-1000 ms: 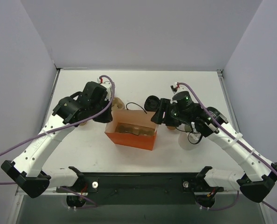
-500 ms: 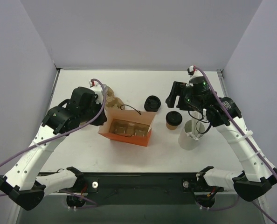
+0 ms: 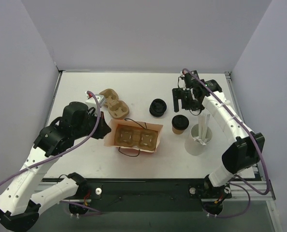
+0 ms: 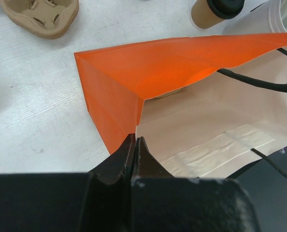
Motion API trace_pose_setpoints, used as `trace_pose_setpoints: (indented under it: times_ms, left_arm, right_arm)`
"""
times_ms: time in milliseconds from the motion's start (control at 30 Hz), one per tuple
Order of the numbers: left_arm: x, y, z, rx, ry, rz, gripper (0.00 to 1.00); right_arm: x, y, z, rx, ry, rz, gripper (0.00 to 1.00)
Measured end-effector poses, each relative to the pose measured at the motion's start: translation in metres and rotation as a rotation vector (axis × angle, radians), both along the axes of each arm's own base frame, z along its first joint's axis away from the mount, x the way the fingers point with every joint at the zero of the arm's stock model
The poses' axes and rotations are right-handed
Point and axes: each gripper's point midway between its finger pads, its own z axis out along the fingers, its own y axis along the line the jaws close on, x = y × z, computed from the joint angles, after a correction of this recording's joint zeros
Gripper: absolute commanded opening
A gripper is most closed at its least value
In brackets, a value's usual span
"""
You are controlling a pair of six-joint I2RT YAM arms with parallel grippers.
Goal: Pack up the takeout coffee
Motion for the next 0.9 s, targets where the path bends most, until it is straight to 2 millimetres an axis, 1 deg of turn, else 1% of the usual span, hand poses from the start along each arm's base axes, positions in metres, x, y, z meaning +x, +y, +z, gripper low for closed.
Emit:
trace_pose_setpoints:
  times_ms: [133, 200, 333, 567, 900]
  left_arm:
    - [-0.003, 0.0, 0.001, -0.007, 0.005, -0.006, 0.0]
    - [-0.005, 0.0, 0.001, -0.012, 0.005, -0.007, 0.0]
    - [-0.008, 0.001, 0.004, -0.025, 0.005, -0.004, 0.0]
    - [-0.01, 0.002, 0.006, -0.033, -0.001, -0.003, 0.0]
    - [-0.011, 0.001, 0.006, -0.041, 0.002, -0.002, 0.0]
  right_arm:
    - [0.007, 0.002, -0.015, -0.013, 0.068, 0.056, 0.74]
    - [0.009, 0.005, -0.021, -0.014, 0.094, 0.086, 0.74]
    - [0.011, 0.008, -0.035, -0.017, 0.148, 0.126, 0.75]
    - [0.006, 0.006, -0.058, -0.051, 0.238, 0.17, 0.75]
    - [0.0, 0.003, -0.075, -0.08, 0.31, 0.217, 0.78]
